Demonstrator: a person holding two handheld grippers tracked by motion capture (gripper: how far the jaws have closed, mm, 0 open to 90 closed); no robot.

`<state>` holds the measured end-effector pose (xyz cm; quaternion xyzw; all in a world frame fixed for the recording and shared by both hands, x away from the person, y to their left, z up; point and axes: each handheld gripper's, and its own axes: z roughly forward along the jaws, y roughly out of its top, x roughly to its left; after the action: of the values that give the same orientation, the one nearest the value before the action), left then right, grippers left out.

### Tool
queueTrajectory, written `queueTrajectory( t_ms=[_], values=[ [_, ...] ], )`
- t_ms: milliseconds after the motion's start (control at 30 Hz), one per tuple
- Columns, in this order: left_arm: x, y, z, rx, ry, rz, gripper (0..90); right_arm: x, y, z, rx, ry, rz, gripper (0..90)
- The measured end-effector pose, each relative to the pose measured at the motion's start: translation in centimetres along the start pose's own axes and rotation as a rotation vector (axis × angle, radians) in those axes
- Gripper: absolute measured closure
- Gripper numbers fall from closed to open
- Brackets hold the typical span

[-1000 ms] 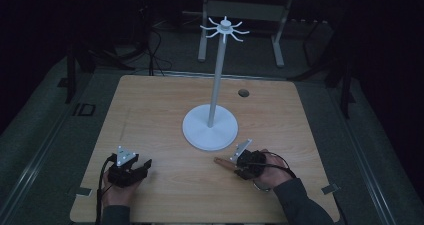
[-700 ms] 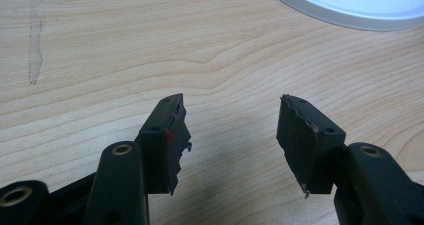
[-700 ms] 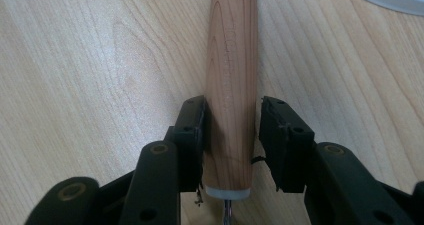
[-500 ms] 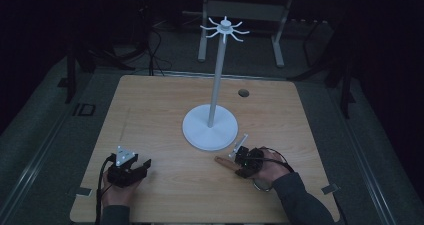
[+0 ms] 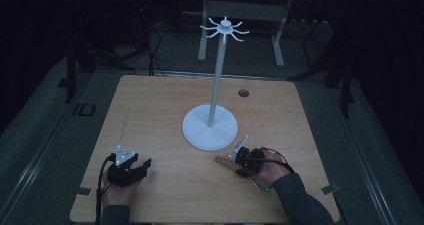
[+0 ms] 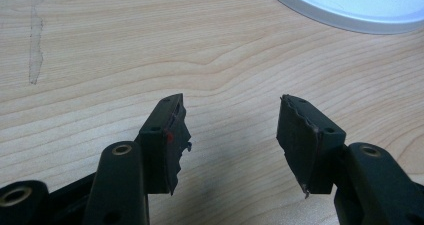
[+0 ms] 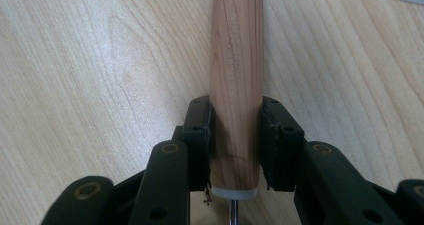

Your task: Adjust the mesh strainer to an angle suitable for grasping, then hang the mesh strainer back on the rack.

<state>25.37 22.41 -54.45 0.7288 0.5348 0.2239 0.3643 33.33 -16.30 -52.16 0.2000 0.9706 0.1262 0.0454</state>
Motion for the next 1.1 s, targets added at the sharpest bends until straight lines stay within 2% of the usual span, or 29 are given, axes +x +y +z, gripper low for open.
queueTrajectory(
  t_ms=[600,1100],
  values=[
    [0.0,0.0,0.0,-0.007,0.005,-0.001,45.3,0.4,0.1,-2.0,-0.176,-0.036,0.001,68.9],
    [0.1,0.0,-0.1,-0.01,0.009,-0.002,45.2,0.6,0.4,-3.8,-0.327,-0.076,0.03,69.0]
  ],
)
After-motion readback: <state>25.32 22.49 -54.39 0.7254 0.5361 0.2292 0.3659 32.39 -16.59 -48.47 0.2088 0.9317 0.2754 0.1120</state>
